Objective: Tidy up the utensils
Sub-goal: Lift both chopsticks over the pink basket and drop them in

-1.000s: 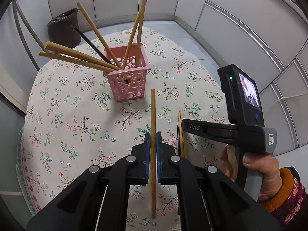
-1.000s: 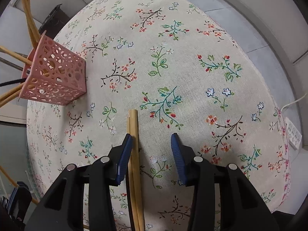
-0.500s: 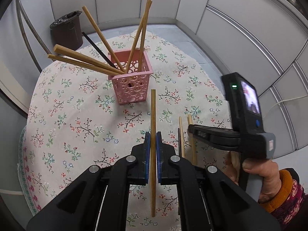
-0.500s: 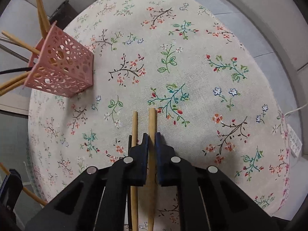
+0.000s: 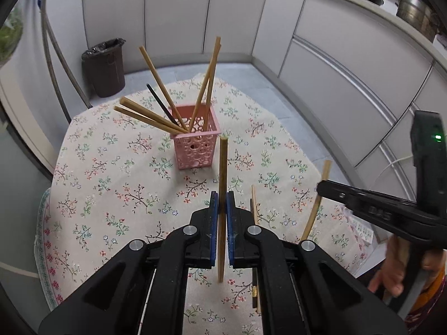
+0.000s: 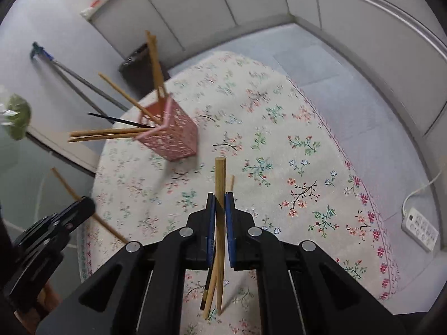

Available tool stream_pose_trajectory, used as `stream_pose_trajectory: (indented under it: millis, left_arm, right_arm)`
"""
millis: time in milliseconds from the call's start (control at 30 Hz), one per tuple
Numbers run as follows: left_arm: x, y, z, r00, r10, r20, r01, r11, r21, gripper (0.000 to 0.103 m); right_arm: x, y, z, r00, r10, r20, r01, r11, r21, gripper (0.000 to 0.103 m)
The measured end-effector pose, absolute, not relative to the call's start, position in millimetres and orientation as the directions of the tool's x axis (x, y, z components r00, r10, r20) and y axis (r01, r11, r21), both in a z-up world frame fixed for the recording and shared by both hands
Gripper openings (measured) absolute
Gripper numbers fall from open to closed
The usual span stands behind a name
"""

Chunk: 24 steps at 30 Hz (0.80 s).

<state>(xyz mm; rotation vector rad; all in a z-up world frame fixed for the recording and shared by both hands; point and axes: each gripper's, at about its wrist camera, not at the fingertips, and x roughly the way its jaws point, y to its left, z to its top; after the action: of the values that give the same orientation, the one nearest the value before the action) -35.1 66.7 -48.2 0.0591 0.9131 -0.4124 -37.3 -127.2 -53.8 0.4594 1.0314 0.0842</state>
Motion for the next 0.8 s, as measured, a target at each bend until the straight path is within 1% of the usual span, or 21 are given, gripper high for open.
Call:
stream_pose_trajectory:
  millis: [133, 233, 433, 633, 800]
  left_arm:
    - [-35.7, 70.3, -23.3, 0.595, -0.333, -0.732, 0.354, 0.926, -0.134, 0.005]
    - [-27.0, 73.5, 3.8, 0.644, -0.347, -0.682, 0.338, 0.929, -0.154, 0.005]
    - [9.7, 75.6, 51.7, 0.727, -0.342, -0.596, 0.294, 0.939, -0.181, 0.005]
    - [52.4, 75.2, 71.0, 0.772, -0.307, -0.557, 0.249, 0.952, -0.179, 0.005]
    - [87.7, 75.6, 62.4, 0.779, -0.279, -0.562, 0.214, 0.96, -0.18, 0.006]
  right_arm:
    - [-45.0, -134.0, -17.2, 0.59, 0.272, -0.76, 0.123, 0.9, 0.418, 0.007]
    - [-37.3, -140.8, 18.8, 0.655, 0.269, -0.706, 0.107, 0.892, 0.439, 0.007]
    - [-8.0, -156.1, 90.3, 0.783, 0.253, -0.569, 0.081, 0.865, 0.495, 0.007]
    - [30.5, -158.7, 114.2, 0.825, 0.247, -0.509, 0.066, 0.851, 0.521, 0.008]
    - [60.9, -149.4, 117.6, 0.843, 0.228, -0.487, 0.057, 0.863, 0.502, 0.008]
